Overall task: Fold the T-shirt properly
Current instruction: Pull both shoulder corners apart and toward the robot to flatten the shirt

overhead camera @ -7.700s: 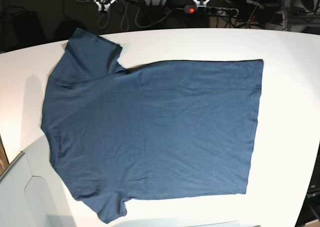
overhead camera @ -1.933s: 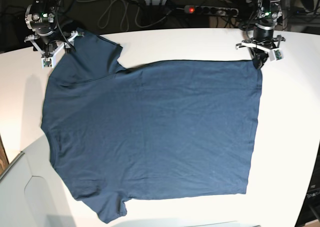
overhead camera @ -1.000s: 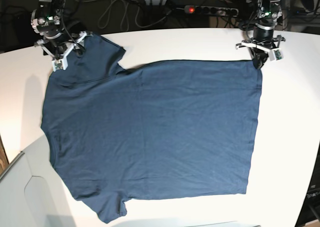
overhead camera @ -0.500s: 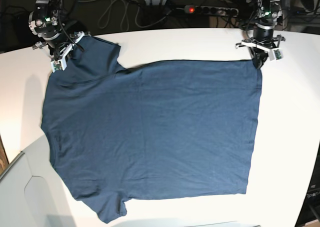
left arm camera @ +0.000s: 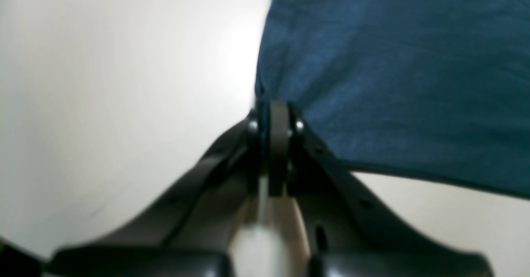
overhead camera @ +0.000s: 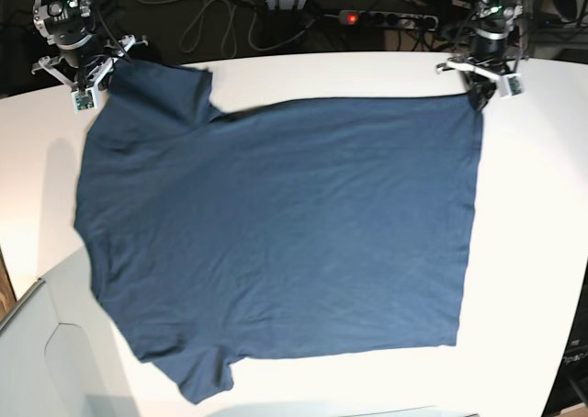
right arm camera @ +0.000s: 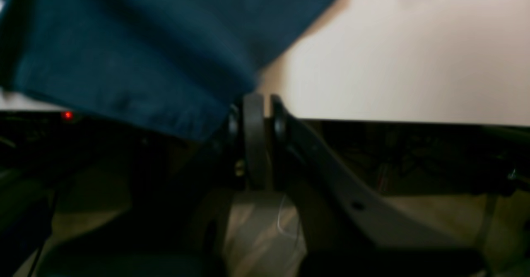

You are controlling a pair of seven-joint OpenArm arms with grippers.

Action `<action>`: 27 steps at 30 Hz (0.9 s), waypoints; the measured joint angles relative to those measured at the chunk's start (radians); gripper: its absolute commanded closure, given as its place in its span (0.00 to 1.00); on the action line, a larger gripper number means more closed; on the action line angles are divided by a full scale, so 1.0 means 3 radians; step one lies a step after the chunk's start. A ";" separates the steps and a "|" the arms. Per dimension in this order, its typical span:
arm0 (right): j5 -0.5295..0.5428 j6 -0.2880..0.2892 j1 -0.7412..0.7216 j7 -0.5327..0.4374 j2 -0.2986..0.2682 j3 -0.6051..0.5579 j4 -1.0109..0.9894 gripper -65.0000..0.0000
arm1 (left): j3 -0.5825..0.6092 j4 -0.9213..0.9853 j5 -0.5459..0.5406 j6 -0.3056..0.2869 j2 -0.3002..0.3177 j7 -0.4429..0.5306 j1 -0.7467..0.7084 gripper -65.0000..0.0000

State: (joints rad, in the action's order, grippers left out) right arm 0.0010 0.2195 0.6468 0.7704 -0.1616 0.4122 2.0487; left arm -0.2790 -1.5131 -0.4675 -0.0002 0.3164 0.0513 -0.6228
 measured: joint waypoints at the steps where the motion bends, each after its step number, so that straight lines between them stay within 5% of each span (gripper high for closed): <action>1: 0.0000 0.0001 -0.0014 -0.0010 -0.0001 0.0000 0.0023 1.00 | -0.0022 0.0000 -0.0001 0.0001 0.0000 0.0006 -0.0006 1.00; 3: 0.0006 0.0023 -0.0020 -0.0047 -0.0003 -0.0001 0.0037 1.00 | -0.0036 -0.0005 -0.0003 0.0010 0.0009 0.0018 -0.0039 1.00; 9: 0.0001 0.0659 -0.0017 0.0010 0.0097 -0.0036 0.0033 1.00 | -0.0069 -0.0005 -0.0001 0.0010 -0.0001 0.0015 -0.0074 1.00; 14: -0.0013 0.0665 -0.0033 0.0001 0.0081 -0.0207 0.0031 0.99 | -0.0062 -0.0005 0.0000 0.0010 0.0006 0.0015 -0.0065 1.00; 21: -0.0025 0.0673 -0.0037 -0.0011 0.0078 -0.0235 0.0031 0.61 | -0.0060 -0.0005 -0.0001 0.0010 0.0006 0.0015 -0.0065 1.00; 27: -0.0013 0.0673 -0.0153 -0.0047 0.0075 -0.0231 -0.0034 0.56 | -0.0060 -0.0005 -0.0001 0.0010 0.0006 0.0015 -0.0064 1.00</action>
State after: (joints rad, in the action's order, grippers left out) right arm -0.0029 0.4213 0.6010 0.7563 -0.1390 0.3428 2.0384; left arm -0.2970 -1.5146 -0.4679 0.0029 0.3183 0.0559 -0.6418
